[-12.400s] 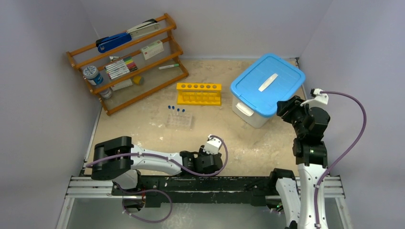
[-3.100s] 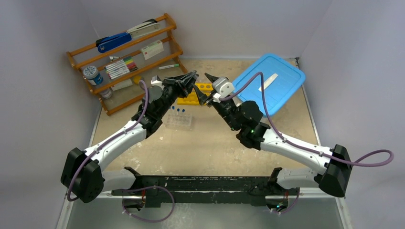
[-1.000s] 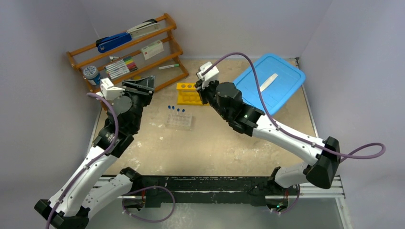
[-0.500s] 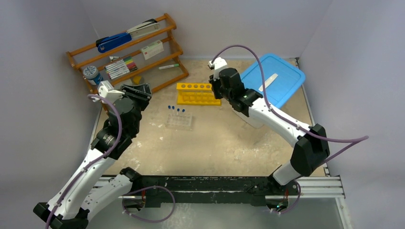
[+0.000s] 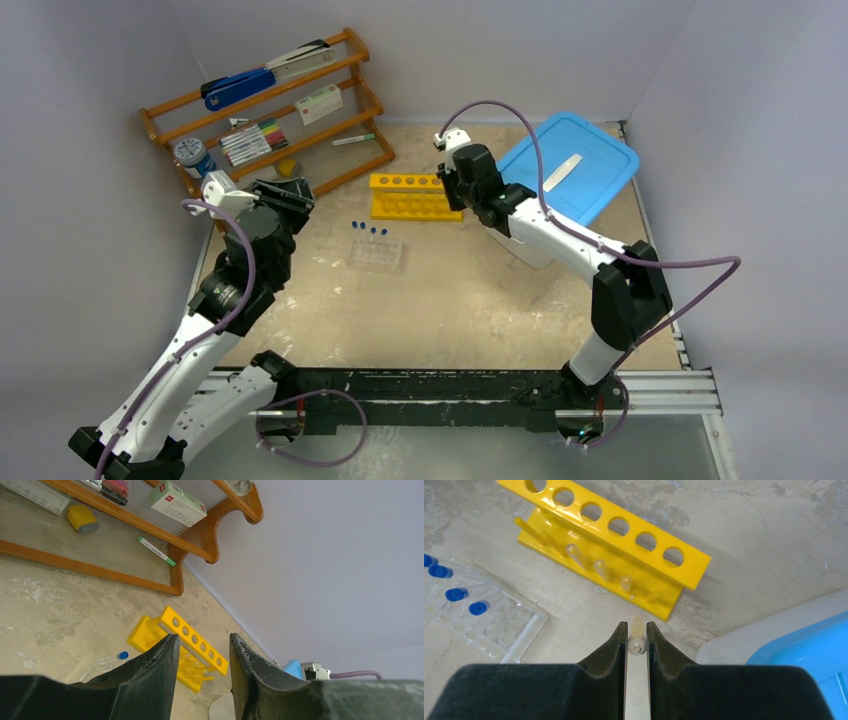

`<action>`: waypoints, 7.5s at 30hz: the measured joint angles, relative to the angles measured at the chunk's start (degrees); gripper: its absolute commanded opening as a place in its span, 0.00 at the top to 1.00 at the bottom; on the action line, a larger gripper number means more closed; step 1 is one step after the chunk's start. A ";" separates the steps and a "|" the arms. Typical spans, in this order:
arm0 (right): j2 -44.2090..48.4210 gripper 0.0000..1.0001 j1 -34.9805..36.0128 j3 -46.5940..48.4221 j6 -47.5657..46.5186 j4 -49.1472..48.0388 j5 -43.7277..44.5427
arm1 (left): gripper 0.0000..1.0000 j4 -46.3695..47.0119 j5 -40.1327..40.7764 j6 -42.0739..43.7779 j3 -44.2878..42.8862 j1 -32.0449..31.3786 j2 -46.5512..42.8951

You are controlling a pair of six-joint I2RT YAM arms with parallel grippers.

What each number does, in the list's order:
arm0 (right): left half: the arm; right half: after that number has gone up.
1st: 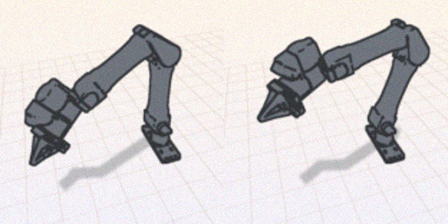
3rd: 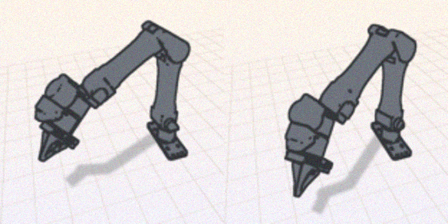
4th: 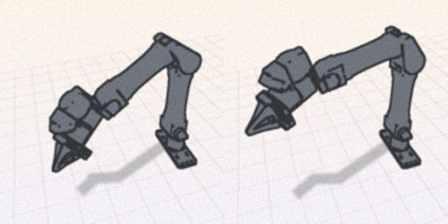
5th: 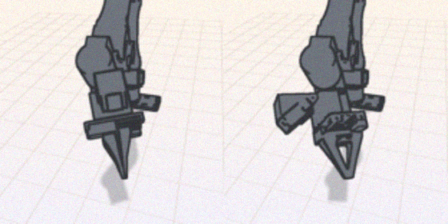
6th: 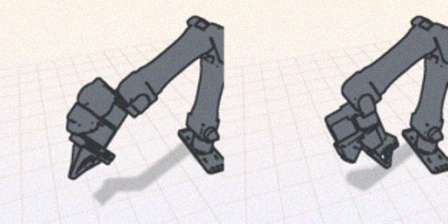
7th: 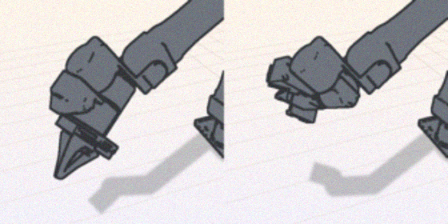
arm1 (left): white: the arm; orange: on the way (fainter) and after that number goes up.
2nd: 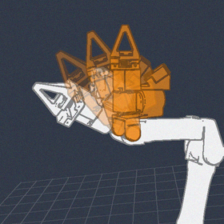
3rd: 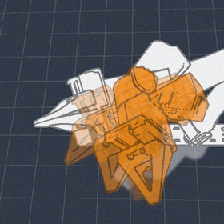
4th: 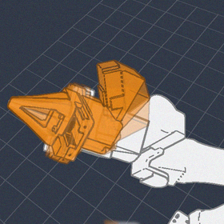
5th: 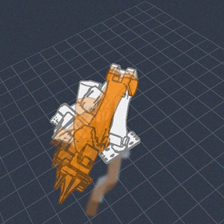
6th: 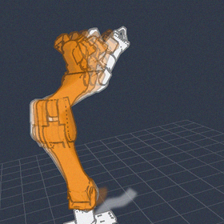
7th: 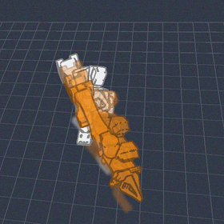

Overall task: Organize the chemistry lab equipment
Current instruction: Insert the test tube into the slot of the test tube rack.

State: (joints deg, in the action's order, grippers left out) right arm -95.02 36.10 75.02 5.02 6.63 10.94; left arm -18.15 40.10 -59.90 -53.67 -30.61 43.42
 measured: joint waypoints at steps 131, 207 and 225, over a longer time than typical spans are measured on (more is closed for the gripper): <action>-5.18 0.86 -3.15 -0.33 -2.16 -8.41 -1.29 | 0.60 -0.42 -0.24 2.47 1.11 0.00 1.62; -3.78 0.87 -3.17 0.79 -7.13 -6.36 -4.52 | 0.66 11.69 -20.33 1.92 9.55 11.47 17.46; -4.09 0.87 -3.56 -2.12 -6.75 -7.26 -4.52 | 0.66 11.69 -20.33 1.95 9.55 11.47 17.46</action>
State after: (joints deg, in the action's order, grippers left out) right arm -99.11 32.53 72.90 -1.74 -0.62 6.42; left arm -6.46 19.77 -57.95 -44.12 -19.14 60.88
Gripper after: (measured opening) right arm 0.175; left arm 0.340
